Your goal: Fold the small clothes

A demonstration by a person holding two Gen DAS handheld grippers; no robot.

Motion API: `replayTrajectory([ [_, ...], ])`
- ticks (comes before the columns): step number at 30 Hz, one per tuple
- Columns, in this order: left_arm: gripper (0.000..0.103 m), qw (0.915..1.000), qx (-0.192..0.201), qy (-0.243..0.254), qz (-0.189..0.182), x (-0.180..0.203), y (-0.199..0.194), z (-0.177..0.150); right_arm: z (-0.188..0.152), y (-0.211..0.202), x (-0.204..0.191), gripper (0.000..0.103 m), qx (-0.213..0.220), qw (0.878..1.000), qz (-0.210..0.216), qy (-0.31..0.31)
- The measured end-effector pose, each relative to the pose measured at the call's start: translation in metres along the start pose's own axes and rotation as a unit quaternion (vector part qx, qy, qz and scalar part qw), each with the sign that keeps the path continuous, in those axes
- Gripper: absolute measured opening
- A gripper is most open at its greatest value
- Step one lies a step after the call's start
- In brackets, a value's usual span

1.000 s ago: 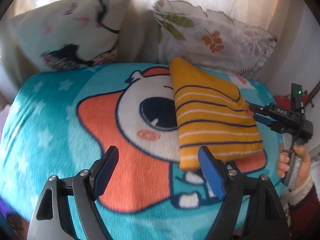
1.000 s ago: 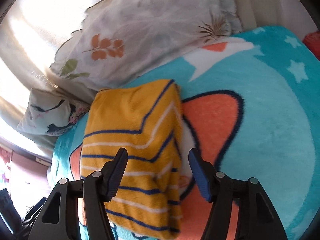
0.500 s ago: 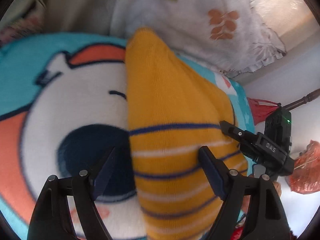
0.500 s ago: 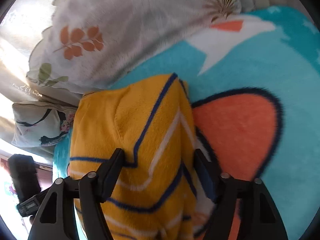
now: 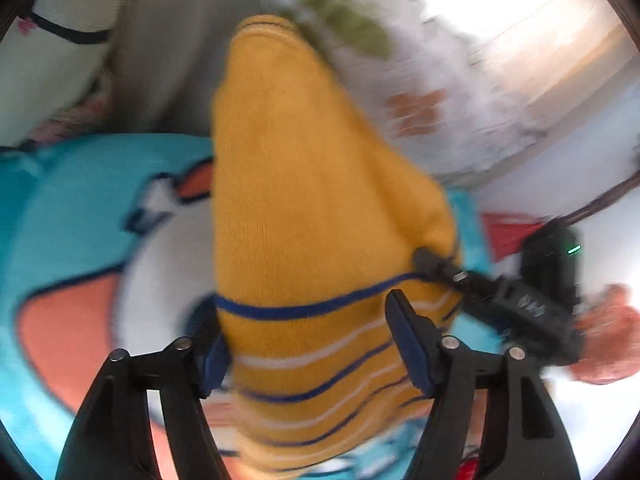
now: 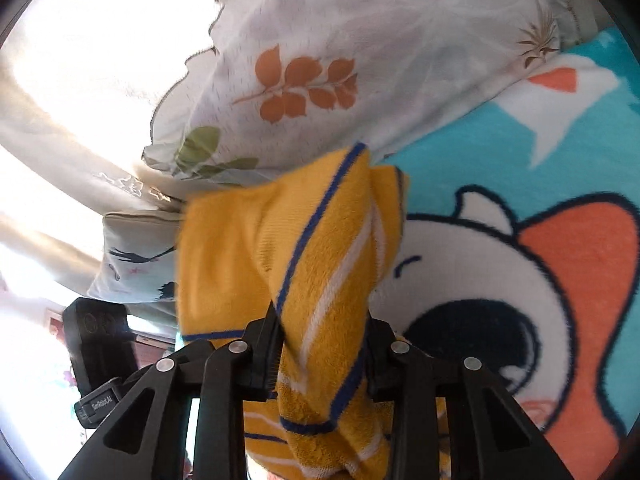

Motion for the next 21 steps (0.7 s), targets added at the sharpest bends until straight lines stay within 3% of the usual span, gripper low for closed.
replayTrajectory([
  [2, 0.07, 0.9993, 0.002, 0.01, 0.036, -0.007, -0.001, -0.007, -0.002, 0.011, 0.012, 0.048, 0.0, 0.997, -0.08, 0.009],
  [3, 0.07, 0.999, 0.011, 0.016, 0.041, -0.009, -0.007, -0.012, -0.003, 0.009, 0.016, 0.049, 0.006, 0.996, -0.09, 0.013],
  [5, 0.07, 0.9979, 0.033, 0.026, 0.049, -0.014, -0.028, -0.028, -0.007, -0.006, 0.014, 0.049, 0.027, 0.996, -0.088, 0.018],
  [9, 0.071, 0.9921, 0.08, 0.035, 0.09, -0.029, -0.066, -0.062, -0.022, -0.044, -0.025, 0.049, 0.066, 0.989, -0.127, -0.046],
  [13, 0.074, 0.9843, 0.112, 0.027, 0.134, -0.05, -0.091, -0.08, -0.055, -0.037, -0.06, 0.054, 0.041, 0.987, -0.121, -0.098],
  [15, 0.074, 0.9847, 0.115, 0.011, 0.131, -0.064, -0.099, -0.084, -0.067, -0.025, -0.064, 0.054, 0.025, 0.985, -0.126, -0.112],
  [18, 0.074, 0.9831, 0.125, -0.003, 0.134, -0.078, -0.11, -0.088, -0.076, -0.014, -0.033, 0.055, -0.006, 0.988, -0.143, -0.062],
  [21, 0.076, 0.9748, 0.16, -0.001, 0.155, -0.086, -0.131, -0.093, -0.078, -0.019, -0.008, 0.055, -0.008, 0.984, -0.176, -0.01],
])
Point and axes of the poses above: each gripper's, at about its wrist camera, not at the fingertips, and y roughly the way its jaws point, x to its right, z to its top, the point moved 2 cm from there along y, roughly the way its jaws point, and after that the axes turned 6 degrees about z, right-handed, at the moved point
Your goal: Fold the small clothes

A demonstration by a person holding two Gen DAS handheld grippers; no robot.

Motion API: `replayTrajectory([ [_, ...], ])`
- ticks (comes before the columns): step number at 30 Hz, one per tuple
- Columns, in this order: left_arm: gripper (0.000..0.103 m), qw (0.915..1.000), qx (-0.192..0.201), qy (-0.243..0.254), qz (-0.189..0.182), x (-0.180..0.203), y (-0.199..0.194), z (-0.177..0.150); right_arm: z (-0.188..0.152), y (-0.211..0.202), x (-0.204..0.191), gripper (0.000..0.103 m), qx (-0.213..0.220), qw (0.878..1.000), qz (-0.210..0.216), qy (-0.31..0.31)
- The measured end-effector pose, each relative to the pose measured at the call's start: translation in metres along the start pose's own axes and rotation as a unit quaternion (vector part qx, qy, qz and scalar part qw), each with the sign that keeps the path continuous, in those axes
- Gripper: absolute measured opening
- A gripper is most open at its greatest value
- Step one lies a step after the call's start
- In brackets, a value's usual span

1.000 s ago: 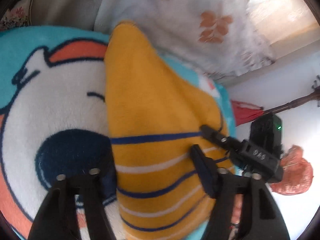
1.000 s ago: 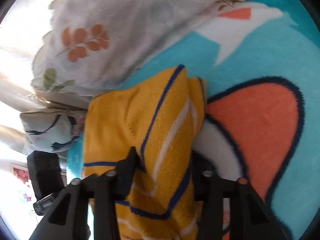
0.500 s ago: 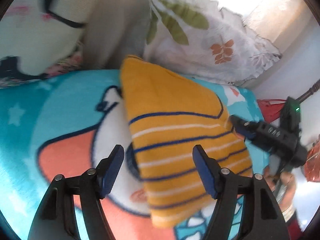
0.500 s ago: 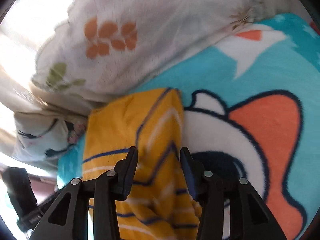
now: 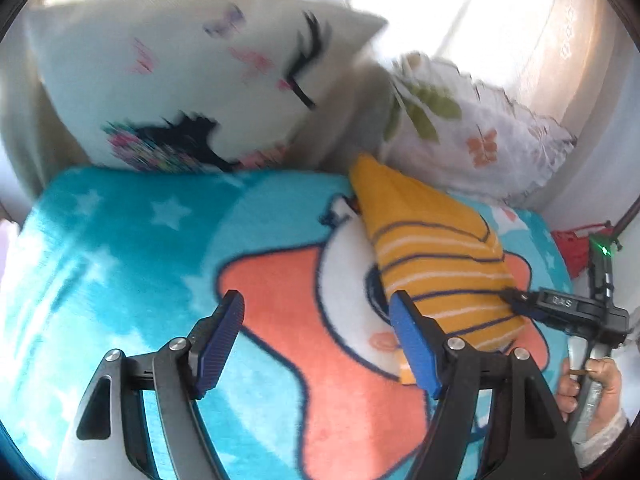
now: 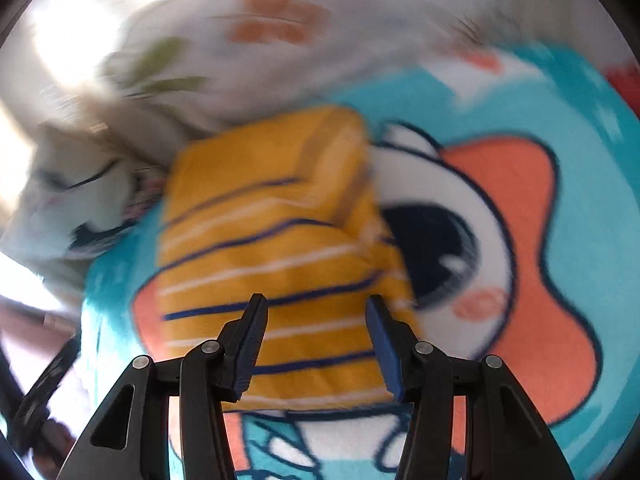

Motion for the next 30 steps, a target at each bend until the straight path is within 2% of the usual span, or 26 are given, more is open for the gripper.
replayTrajectory([
  [2, 0.084, 0.9995, 0.029, -0.002, 0.014, -0.009, -0.013, 0.001, -0.005, -0.013, -0.004, 0.056, 0.011, 1.0, -0.018, -0.013],
  [4, 0.09, 0.998, 0.055, 0.0, 0.031, -0.016, -0.023, 0.003, -0.012, -0.022, -0.016, 0.062, 0.014, 0.999, -0.037, -0.037],
  [8, 0.092, 0.9946, 0.093, 0.011, 0.046, -0.021, -0.036, 0.004, -0.033, -0.031, -0.04, 0.066, 0.001, 0.993, -0.074, -0.091],
  [12, 0.094, 0.9914, 0.126, 0.006, 0.036, -0.025, -0.05, 0.003, -0.053, -0.022, -0.056, 0.067, -0.025, 0.983, -0.114, -0.142],
  [14, 0.098, 0.9885, 0.144, -0.004, 0.047, -0.026, -0.059, 0.003, -0.059, -0.019, -0.06, 0.067, -0.033, 0.982, -0.109, -0.149],
  [19, 0.102, 0.9716, 0.187, -0.025, 0.143, -0.027, -0.094, 0.001, -0.069, -0.017, -0.072, 0.067, -0.038, 0.978, -0.091, -0.185],
  [23, 0.102, 0.9587, 0.208, -0.026, 0.193, -0.016, -0.123, -0.008, -0.075, -0.021, -0.076, 0.067, -0.038, 0.972, -0.075, -0.217],
  [26, 0.103, 0.9488, 0.229, -0.029, 0.216, -0.002, -0.147, -0.018, -0.084, -0.032, -0.074, 0.067, -0.032, 0.968, -0.064, -0.24],
  [30, 0.103, 0.9467, 0.234, -0.039, 0.218, 0.018, -0.168, -0.032, -0.096, -0.046, -0.06, 0.069, -0.03, 0.964, -0.059, -0.258],
])
Point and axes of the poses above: each gripper's, at about its wrist camera, not at the fingertips, and y roughly the way its jaws point, x to its right, z to its top, the point moved 2 cm from there along y, roughly the way its jaws point, and after that the axes turned 6 degrees about z, right-handed, at the moved point
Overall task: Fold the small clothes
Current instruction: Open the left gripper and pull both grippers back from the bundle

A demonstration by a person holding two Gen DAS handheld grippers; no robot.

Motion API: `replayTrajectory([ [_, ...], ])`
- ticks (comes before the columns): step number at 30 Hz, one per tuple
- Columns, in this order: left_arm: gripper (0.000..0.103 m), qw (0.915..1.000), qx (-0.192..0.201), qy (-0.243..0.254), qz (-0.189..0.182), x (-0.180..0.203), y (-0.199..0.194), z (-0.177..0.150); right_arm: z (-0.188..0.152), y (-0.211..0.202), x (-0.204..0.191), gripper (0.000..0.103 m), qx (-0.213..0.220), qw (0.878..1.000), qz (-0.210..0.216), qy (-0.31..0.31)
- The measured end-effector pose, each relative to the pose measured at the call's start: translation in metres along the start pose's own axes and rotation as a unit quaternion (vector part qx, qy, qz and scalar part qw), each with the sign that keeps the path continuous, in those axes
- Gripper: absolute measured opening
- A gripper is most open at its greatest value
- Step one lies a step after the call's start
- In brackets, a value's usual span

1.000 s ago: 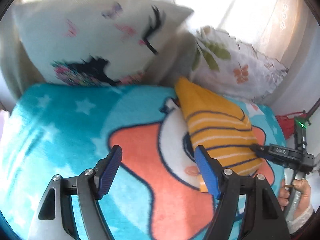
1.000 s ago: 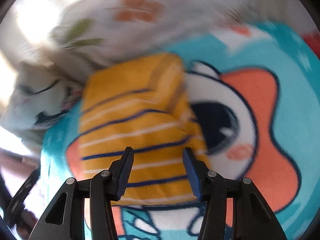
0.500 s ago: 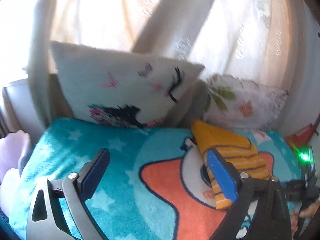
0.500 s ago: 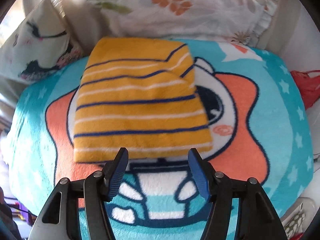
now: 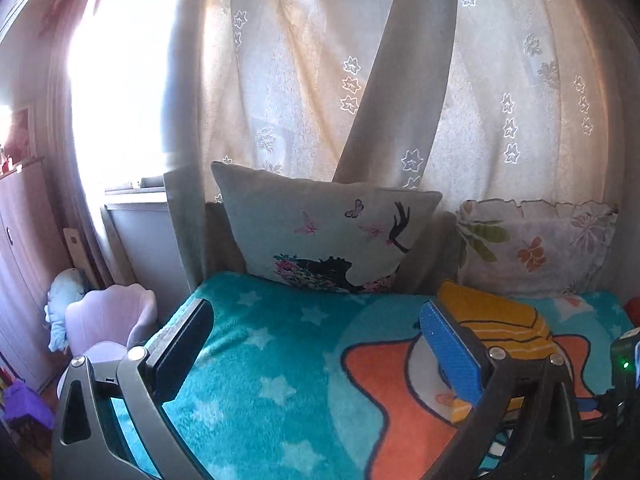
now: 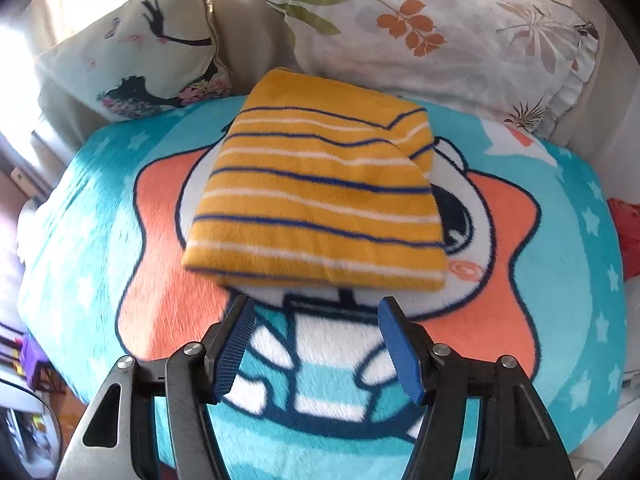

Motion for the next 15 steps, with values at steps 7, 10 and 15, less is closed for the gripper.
replayTrajectory([
  [7, 0.103, 0.9997, 0.017, -0.007, -0.014, 0.019, -0.049, -0.009, -0.034, -0.024, 0.022, 0.069, 0.013, 1.0, 0.01, -0.005],
  [10, 0.103, 0.9991, 0.041, -0.001, -0.008, 0.028, -0.072, -0.011, -0.047, -0.032, 0.03, 0.069, 0.018, 1.0, 0.008, -0.006],
  [15, 0.103, 0.998, 0.06, 0.012, -0.015, 0.043, -0.097, -0.015, -0.065, -0.041, 0.041, 0.069, 0.024, 1.0, 0.008, 0.002],
])
Point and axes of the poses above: each gripper's, at about its wrist camera, not at the fingertips, and y roughly the way its jaws point, x to its right, z to its top, the point moved 2 cm from there along y, roughly the way its jaws point, and after that the axes turned 6 degrees about z, right-handed, at the moved point
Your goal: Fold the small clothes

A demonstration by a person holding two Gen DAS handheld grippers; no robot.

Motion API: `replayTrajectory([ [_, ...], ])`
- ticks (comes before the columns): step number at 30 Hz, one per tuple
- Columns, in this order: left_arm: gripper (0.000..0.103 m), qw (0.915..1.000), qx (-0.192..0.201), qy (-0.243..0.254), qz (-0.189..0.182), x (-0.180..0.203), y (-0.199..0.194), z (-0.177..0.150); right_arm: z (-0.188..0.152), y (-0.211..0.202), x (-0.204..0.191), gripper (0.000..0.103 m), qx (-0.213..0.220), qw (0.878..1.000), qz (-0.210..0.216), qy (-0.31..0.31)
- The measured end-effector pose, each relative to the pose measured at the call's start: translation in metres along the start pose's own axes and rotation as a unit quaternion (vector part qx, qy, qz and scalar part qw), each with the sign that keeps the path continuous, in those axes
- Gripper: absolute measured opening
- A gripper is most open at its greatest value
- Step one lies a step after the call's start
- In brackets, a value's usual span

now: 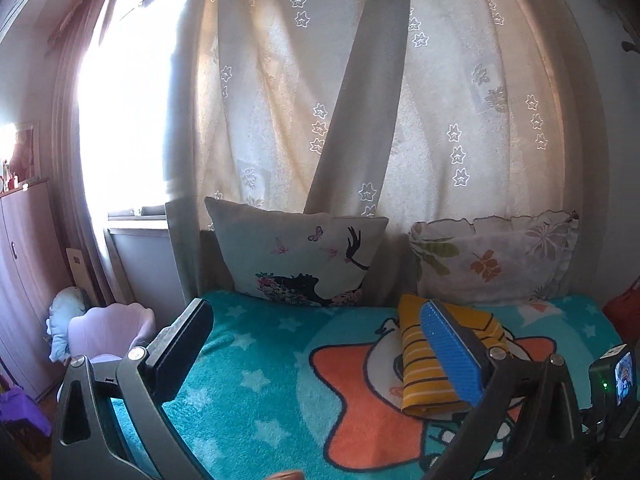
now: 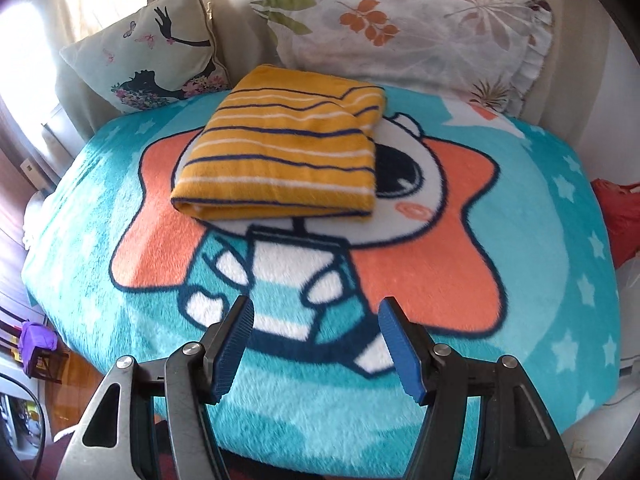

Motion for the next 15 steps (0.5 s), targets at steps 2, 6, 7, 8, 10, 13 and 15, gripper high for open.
replayTrajectory([
  [2, 0.103, 0.9999, -0.006, 0.01, -0.007, 0.007, -0.005, -0.003, -0.007, -0.002, 0.002, 0.07, 0.0, 1.0, 0.002, 0.001],
  [6, 0.103, 0.9992, -0.022, 0.027, -0.022, 0.021, -0.008, -0.011, -0.021, 0.001, 0.002, 0.07, -0.008, 1.0, 0.002, 0.001],
  [7, 0.103, 0.9988, -0.029, 0.029, -0.027, 0.023, -0.009, -0.014, -0.025, 0.003, 0.003, 0.07, -0.012, 1.0, 0.002, 0.002],
  [8, 0.103, 0.9983, -0.038, 0.029, -0.032, 0.026, -0.008, -0.017, -0.028, 0.005, 0.004, 0.07, -0.017, 1.0, 0.002, 0.004],
  [10, 0.103, 0.9964, -0.066, 0.03, -0.042, 0.03, -0.002, -0.026, -0.033, 0.01, 0.003, 0.07, -0.025, 1.0, 0.007, 0.006],
  [13, 0.103, 0.9906, -0.12, 0.053, -0.038, 0.039, 0.013, -0.044, -0.037, 0.012, 0.0, 0.07, -0.027, 1.0, 0.013, 0.003],
  [15, 0.103, 0.9847, -0.153, 0.063, -0.053, 0.043, 0.021, -0.059, -0.038, 0.011, -0.002, 0.07, -0.024, 1.0, 0.017, 0.0],
])
Point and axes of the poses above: each gripper's, at about its wrist camera, not at the fingertips, and y roughly the way its jaws point, x to its right, z to its top, the point moved 2 cm from there along y, roughly the way its jaws point, and after that the axes turned 6 degrees about z, right-handed, at the moved point
